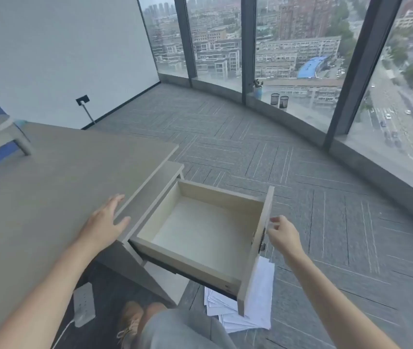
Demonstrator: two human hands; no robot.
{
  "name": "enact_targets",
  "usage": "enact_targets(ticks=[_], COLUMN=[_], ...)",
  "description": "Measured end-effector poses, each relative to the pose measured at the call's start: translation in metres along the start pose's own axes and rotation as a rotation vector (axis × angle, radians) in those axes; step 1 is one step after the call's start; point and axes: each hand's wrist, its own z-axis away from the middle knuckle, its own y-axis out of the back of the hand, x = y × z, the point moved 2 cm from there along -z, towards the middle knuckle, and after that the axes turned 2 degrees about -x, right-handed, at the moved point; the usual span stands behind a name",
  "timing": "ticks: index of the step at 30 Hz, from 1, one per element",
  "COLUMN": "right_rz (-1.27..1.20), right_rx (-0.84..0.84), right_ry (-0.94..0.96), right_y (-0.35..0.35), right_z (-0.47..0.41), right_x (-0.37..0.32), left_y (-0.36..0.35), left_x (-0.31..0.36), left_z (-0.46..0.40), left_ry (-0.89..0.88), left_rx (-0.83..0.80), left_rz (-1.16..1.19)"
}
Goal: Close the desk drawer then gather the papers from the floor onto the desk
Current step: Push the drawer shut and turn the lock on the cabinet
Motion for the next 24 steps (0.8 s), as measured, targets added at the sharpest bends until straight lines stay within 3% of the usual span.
enact_targets(ticks=[4,10,15,24], right_rz=[-0.155,-0.178,-0.132,-0.054], right_rx=[-0.199,-0.294,-0.462,-0.576], right_ry=[-0.18,-0.22,-0.17,-0.114], right_y=[-0.007,-0.005,-0.007,-0.024], right_z=[0.002,0.007,0.015,0.003], right_x=[0.016,0.021,0.025,0.016], left_y=[-0.007,-0.013,-0.012,-0.013], left_x=[-0.013,-0.026,-0.036,-0.038], left_z=[-0.019,-0.037,-0.044,-0.044], left_ry=[-0.018,-0.088,-0.129,-0.126], left_rx=[-0.052,-0.054,-0.051,-0.015], left_rz=[-0.05,-0.111,-0.127,-0.082])
